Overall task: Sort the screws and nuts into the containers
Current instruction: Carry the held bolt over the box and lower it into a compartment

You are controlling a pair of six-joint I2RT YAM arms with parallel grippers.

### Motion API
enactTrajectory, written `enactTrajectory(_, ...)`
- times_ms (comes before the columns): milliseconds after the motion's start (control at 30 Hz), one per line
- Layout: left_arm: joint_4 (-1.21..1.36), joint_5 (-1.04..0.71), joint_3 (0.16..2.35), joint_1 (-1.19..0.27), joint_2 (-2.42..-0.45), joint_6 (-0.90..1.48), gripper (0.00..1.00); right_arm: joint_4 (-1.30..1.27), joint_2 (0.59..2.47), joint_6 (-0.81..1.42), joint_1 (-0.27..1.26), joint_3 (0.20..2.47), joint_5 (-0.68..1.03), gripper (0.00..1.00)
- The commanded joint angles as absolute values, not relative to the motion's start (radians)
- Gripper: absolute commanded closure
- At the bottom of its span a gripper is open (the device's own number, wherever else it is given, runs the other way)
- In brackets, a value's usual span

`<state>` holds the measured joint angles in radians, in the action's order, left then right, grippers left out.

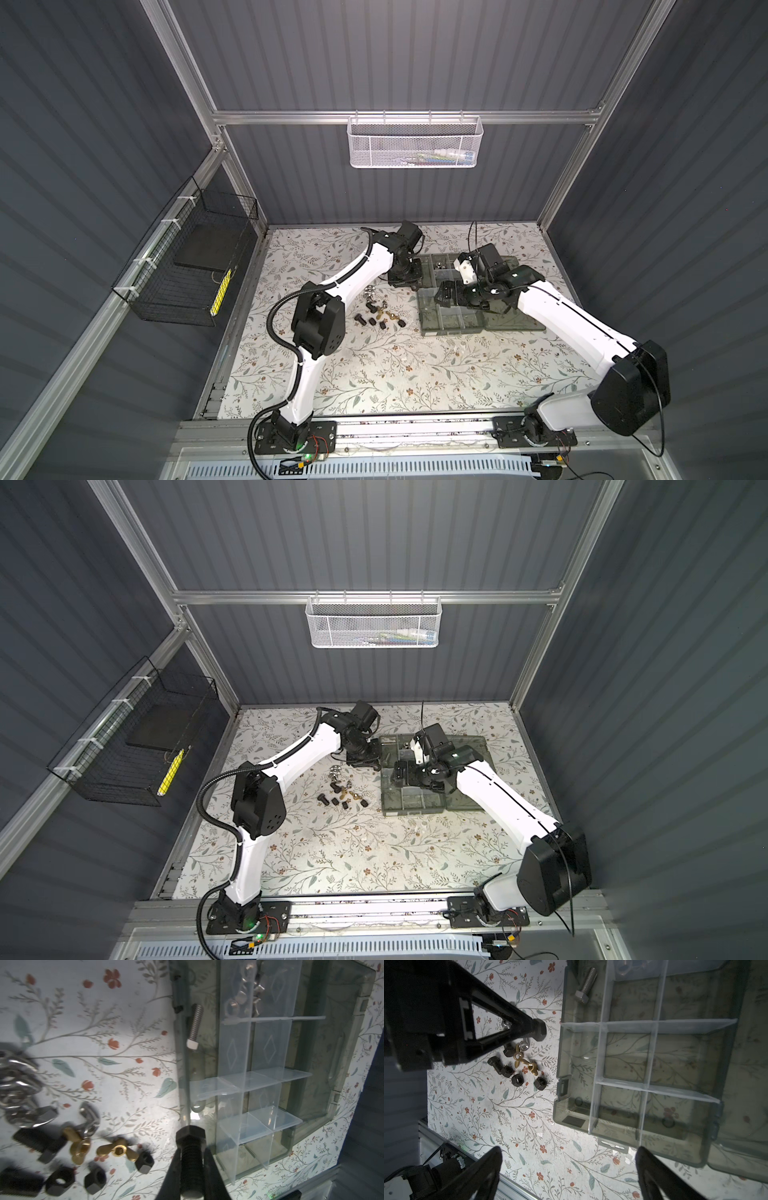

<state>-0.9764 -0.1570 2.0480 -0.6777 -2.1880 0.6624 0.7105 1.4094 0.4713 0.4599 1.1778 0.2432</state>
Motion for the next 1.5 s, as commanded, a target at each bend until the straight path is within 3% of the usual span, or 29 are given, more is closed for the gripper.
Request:
enactTrajectory(0,-1.000,-0.196,2.106,-0.701,-2.221,0.686,0.99,0.717,1.383,0.507,0.420,1.142,0.276,0.01)
enactTrajectory(633,-0.890,-0.256,2.006,-0.756,-2.292,0.732,0.97,0.698,1.379,0.506,0.375,1.131,0.313,0.01)
enactTrajectory(1200,-1.007,-0.322,1.936,-0.792,-2.251,0.683,0.95,0.690,1.371,0.515,0.369,1.109,0.314,0.01)
enactTrajectory(1467,-1.093,-0.380,2.017,-0.793,-2.315,0.655,0.91,0.682,1.385,0.515,0.368,1.110,0.324,0.01)
